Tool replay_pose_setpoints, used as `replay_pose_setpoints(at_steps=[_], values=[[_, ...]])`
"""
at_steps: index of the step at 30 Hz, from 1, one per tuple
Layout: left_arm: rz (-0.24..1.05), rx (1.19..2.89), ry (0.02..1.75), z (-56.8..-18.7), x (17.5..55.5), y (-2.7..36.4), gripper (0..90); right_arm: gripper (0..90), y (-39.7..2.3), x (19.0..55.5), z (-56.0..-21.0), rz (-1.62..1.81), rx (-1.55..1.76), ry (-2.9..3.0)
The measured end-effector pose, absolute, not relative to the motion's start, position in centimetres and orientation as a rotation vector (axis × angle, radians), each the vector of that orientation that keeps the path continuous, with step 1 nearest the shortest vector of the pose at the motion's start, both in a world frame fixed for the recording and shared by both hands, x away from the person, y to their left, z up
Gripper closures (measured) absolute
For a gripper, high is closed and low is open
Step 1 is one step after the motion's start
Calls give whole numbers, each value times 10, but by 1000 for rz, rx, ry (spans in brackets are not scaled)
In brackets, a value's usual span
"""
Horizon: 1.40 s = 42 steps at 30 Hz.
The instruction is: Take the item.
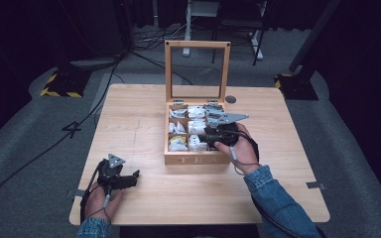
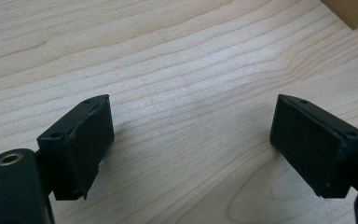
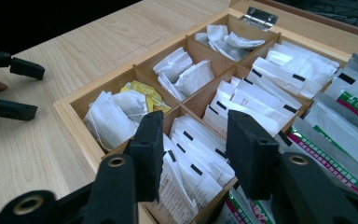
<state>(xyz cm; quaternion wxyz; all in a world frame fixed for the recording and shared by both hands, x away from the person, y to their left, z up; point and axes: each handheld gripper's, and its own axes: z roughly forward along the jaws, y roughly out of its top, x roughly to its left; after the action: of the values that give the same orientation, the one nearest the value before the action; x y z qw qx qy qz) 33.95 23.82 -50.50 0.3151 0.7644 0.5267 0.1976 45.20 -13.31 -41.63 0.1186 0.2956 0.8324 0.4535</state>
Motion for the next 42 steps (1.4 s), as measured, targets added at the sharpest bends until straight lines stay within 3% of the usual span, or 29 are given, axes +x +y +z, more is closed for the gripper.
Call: replay_pose_setpoints(at_steps=[15,26,35,42], values=[[521,2014,1388,-505,339,238,137,721,-120,452,-424,1190,856,2569],[521,2013,1388,-505,339,238,137,730,-109,452,-434,1035,825,2651],[520,2014,1388,-505,339,238,137,896,-108,451,-434,963,791,2652],[520,2014,1388,-505,339,238,137,900,-110,449,-427,1007,760,2614]])
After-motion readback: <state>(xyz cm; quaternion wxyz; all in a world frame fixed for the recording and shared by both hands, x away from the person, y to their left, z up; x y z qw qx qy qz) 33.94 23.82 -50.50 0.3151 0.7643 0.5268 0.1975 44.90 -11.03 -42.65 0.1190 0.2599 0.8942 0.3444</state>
